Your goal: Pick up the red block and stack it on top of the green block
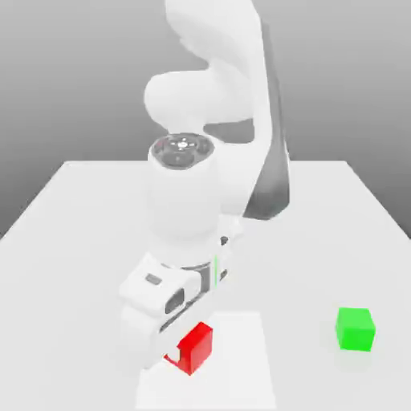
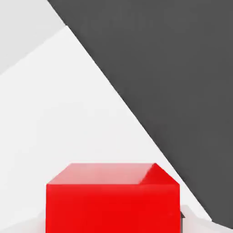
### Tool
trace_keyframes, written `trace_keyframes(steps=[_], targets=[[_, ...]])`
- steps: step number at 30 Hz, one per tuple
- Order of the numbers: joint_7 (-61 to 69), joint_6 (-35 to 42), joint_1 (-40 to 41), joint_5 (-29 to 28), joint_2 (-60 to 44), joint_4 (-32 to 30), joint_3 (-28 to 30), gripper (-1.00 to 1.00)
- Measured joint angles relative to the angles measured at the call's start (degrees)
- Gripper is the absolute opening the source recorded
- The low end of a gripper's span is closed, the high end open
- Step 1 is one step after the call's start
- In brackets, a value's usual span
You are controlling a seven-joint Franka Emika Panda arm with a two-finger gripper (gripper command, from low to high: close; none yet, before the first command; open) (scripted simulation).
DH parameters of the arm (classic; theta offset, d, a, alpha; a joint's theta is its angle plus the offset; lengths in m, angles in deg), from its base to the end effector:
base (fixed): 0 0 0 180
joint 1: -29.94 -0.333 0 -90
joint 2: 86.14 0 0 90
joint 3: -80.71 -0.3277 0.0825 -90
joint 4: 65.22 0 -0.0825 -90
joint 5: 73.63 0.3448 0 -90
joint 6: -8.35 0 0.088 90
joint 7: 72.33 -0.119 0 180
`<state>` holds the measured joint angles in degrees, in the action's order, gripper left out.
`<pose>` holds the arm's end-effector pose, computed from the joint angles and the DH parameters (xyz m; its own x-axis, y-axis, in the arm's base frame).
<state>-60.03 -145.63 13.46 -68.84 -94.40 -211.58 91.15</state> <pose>0.4358 0.0425 0.2504 0.9697 0.2441 -0.0059 0.2440 -0.9697 -0.0115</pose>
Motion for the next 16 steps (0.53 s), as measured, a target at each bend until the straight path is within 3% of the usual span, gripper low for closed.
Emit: trace_keyframes(steps=[7,12,13,16], targets=[[-11.0,2.9,-18.3,-4.2,6.1,-2.8,-10.7,-1.00],[-12.6,-4.8,-19.0,-4.8,-1.5,-2.7,-10.7,-1.00],[-12.6,-6.2,-19.1,-4.8,-3.0,-2.7,-10.6,1.00],[-12.6,-6.2,-19.1,-4.8,-3.0,-2.7,-10.6,1.00]])
